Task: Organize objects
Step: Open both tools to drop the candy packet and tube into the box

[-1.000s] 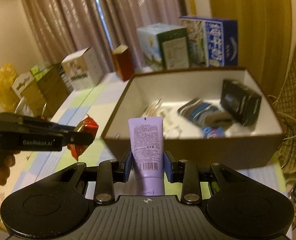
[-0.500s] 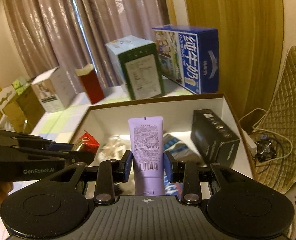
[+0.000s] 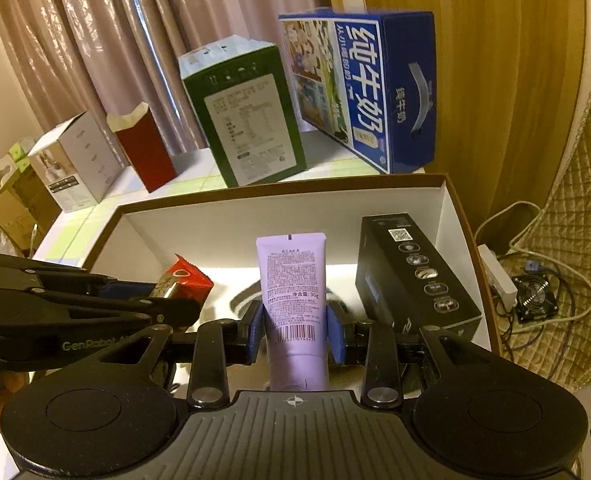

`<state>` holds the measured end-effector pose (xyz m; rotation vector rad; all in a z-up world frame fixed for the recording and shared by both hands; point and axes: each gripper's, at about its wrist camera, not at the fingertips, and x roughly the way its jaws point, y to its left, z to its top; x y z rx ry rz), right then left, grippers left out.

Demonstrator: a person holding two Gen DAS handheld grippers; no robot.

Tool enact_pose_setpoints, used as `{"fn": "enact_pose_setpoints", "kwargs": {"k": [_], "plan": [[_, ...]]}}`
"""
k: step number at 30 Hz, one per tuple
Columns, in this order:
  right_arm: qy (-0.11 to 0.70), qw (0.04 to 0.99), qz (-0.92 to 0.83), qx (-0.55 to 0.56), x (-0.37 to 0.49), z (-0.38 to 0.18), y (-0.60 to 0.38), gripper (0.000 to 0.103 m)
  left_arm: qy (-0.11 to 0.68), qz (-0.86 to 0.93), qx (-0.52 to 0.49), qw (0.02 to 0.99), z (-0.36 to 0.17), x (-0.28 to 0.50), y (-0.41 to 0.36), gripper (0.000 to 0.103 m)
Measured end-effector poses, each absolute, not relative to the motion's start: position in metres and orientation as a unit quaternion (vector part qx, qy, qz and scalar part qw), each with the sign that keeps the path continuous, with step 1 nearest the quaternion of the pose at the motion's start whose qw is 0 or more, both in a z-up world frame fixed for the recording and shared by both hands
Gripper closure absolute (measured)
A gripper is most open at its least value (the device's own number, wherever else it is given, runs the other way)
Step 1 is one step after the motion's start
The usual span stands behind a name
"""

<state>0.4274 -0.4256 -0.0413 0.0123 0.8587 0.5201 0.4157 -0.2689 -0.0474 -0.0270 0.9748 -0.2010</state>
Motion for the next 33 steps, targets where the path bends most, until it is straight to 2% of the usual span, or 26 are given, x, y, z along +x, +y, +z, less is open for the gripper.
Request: {"fn": "enact_pose_setpoints", "kwargs": {"k": [8, 10, 12, 15, 18, 21, 23, 24, 25, 27, 29, 31, 33], "plan": [[0.423, 0.870, 0.251, 0.009, 0.447, -0.052, -0.428, 0.072, 0.476, -0.089, -0.022, 0.875, -0.062, 0.441, -0.274, 0.077], [0.425, 0.869, 0.252, 0.012, 0.450, -0.054, -0.429, 0.072, 0.477, -0.084, -0.027, 0.874, -0.063, 0.443, -0.273, 0.060], [0.426, 0.868, 0.254, 0.013, 0.452, -0.054, -0.430, 0.072, 0.474, -0.079, -0.023, 0.877, -0.063, 0.444, -0.271, 0.052], [0.426, 0.868, 0.257, 0.015, 0.456, -0.055, -0.429, 0.072, 0.472, -0.075, -0.017, 0.878, -0.062, 0.444, -0.270, 0.043], [0.423, 0.867, 0.262, 0.015, 0.458, -0.055, -0.427, 0.072, 0.470, -0.071, -0.016, 0.880, -0.060, 0.443, -0.266, 0.039], [0.407, 0.873, 0.268, 0.027, 0.459, -0.051, -0.427, 0.072, 0.466, -0.065, -0.015, 0.882, -0.058, 0.438, -0.260, 0.029], [0.399, 0.875, 0.274, 0.036, 0.458, -0.047, -0.427, 0.065, 0.461, -0.063, -0.016, 0.885, -0.054, 0.433, -0.257, 0.026], [0.395, 0.877, 0.272, 0.036, 0.457, -0.044, -0.426, 0.052, 0.460, -0.061, -0.018, 0.886, -0.052, 0.430, -0.254, 0.024], [0.390, 0.880, 0.270, 0.035, 0.456, -0.042, -0.427, 0.043, 0.457, -0.061, -0.020, 0.887, -0.050, 0.426, -0.252, 0.021], [0.383, 0.882, 0.273, 0.037, 0.450, -0.036, -0.430, 0.040, 0.451, -0.060, -0.023, 0.890, -0.045, 0.418, -0.247, 0.018], [0.382, 0.882, 0.271, 0.044, 0.443, -0.032, -0.435, 0.033, 0.446, -0.059, -0.025, 0.893, -0.039, 0.407, -0.242, 0.015], [0.378, 0.885, 0.268, 0.048, 0.434, -0.028, -0.440, 0.015, 0.440, -0.057, -0.028, 0.896, -0.033, 0.394, -0.237, 0.011], [0.371, 0.889, 0.264, 0.046, 0.422, -0.023, -0.444, 0.006, 0.435, -0.055, -0.031, 0.898, -0.027, 0.381, -0.233, 0.009]]}}
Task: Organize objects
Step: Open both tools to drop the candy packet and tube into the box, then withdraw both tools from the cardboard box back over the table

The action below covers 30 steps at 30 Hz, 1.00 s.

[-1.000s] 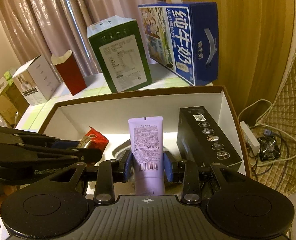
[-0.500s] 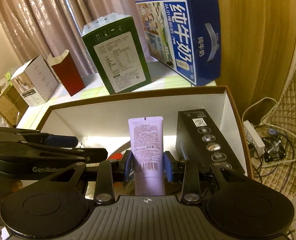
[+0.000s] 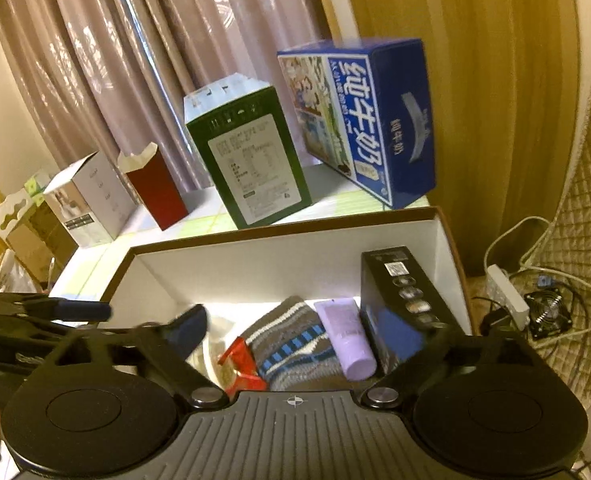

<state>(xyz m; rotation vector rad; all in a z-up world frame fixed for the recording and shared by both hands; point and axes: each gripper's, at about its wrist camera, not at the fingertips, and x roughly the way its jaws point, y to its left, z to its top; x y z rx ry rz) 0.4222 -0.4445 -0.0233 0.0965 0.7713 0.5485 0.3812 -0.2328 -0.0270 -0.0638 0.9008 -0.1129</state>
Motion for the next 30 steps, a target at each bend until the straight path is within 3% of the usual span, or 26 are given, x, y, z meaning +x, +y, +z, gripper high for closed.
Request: {"fn": "enact_pose_setpoints", "kwargs": {"k": [6, 30], "plan": [[0.366, 0.892, 0.264, 0.042, 0.384, -0.015, -0.454, 0.002, 0.419, -0.043, -0.051, 0.905, -0.010, 0.341, -0.224, 0.003], [0.395, 0.885, 0.237, 0.073, 0.242, -0.006, -0.440, 0.002, 0.400, -0.037, -0.015, 0.916, 0.014, 0.192, -0.189, 0.001]]}}
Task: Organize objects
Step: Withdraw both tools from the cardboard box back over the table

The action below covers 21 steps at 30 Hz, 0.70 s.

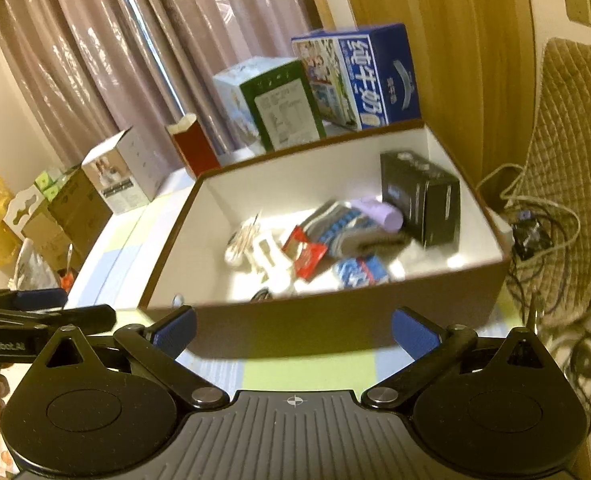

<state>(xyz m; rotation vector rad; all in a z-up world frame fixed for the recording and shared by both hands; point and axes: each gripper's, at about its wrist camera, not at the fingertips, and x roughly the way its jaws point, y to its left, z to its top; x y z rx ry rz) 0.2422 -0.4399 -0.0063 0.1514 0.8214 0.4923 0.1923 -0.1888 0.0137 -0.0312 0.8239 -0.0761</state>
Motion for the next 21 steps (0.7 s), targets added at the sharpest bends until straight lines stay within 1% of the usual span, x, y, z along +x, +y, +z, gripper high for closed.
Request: {"fn": "enact_pose_setpoints", "kwargs": {"k": [9, 21], "plan": [[0.412, 0.880, 0.228, 0.064, 0.185, -0.010, -0.409, 0.002, 0.424, -0.046, -0.026, 0.904, 0.014, 0.142, -0.149, 0.001], [0.424, 0.875, 0.230, 0.045, 0.127, -0.012, -0.362, 0.002, 0.437, -0.028, -0.040, 0.898, 0.011, 0.088, -0.097, 0.001]]}}
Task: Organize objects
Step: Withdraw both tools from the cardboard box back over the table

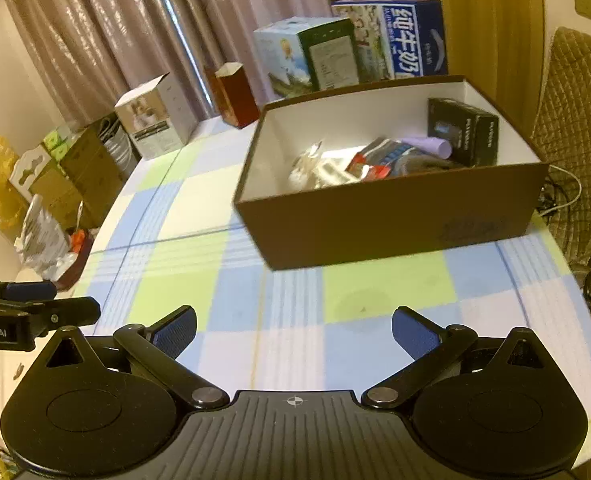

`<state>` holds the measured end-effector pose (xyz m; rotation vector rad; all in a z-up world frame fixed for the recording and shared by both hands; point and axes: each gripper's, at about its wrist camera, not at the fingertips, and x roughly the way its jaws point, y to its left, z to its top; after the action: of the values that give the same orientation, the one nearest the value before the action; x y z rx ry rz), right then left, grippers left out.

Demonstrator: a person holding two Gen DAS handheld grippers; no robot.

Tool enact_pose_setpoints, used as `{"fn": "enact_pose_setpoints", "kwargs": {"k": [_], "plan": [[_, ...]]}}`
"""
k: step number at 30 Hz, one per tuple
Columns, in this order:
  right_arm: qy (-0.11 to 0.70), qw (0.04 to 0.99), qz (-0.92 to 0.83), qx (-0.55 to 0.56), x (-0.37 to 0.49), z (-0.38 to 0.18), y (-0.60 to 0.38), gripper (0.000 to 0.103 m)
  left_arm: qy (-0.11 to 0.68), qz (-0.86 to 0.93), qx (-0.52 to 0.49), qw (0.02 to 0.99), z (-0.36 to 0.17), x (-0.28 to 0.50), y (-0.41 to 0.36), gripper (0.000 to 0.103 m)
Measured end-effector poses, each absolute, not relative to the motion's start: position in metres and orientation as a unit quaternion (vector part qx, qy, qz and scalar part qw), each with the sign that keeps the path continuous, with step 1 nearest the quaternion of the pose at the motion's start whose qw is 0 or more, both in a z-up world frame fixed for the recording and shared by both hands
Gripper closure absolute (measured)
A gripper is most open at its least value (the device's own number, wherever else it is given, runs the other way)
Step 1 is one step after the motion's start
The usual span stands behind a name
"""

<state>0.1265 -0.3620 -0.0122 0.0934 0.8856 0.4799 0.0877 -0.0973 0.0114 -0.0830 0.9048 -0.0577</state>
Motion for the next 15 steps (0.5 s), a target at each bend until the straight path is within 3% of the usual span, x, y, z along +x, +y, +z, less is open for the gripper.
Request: {"fn": "enact_pose_setpoints", "kwargs": {"k": [15], "plan": [[0.427, 0.869, 0.251, 0.018, 0.077, -0.015, -0.311, 0.002, 0.436, 0.006, -0.054, 0.898, 0.011, 0.034, -0.049, 0.001]]}}
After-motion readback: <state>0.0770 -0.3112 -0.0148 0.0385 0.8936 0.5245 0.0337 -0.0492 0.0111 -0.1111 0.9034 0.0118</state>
